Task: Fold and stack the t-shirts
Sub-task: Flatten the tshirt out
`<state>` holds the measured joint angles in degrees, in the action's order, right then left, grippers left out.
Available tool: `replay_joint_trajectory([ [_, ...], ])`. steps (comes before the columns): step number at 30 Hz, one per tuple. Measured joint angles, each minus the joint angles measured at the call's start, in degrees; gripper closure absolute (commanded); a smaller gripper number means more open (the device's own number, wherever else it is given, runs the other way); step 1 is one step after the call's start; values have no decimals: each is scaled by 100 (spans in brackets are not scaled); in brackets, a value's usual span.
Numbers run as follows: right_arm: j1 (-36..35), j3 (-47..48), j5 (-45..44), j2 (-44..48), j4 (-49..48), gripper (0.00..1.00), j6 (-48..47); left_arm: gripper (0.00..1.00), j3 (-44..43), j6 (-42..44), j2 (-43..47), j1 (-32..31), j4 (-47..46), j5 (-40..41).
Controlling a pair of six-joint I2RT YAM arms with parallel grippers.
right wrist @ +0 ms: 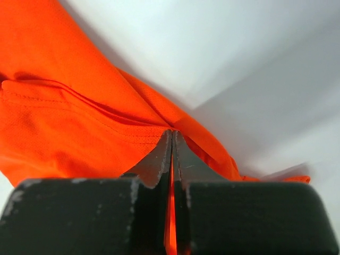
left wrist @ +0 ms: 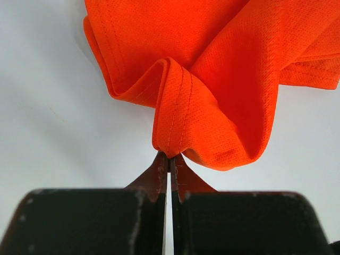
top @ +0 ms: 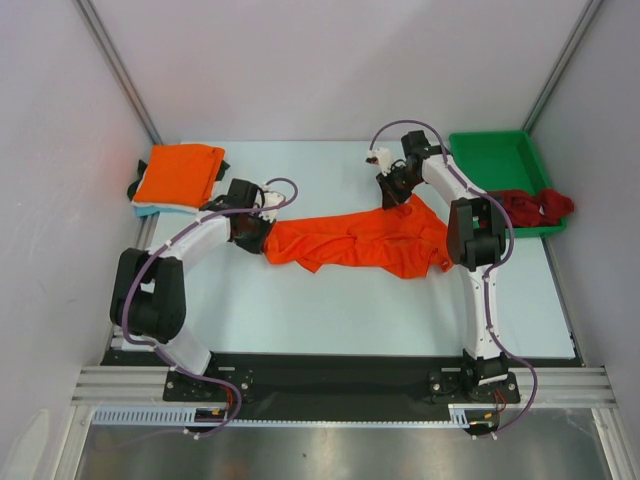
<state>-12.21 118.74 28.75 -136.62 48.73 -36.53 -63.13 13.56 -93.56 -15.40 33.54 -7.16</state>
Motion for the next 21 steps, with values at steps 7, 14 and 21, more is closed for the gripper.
replay_joint_trajectory([
  [7, 7, -4, -15, 315, 81, 100, -35, 100, -249, 61, 0, 0, 0, 177],
  [14, 11, -74, -348, 1727, -26, 100, -35, 100, -798, 155, 0, 4, -7, 330],
  [21, 15, -273, -938, 3198, -317, 100, -11, 99, -1519, 155, 179, 4, 223, 334],
])
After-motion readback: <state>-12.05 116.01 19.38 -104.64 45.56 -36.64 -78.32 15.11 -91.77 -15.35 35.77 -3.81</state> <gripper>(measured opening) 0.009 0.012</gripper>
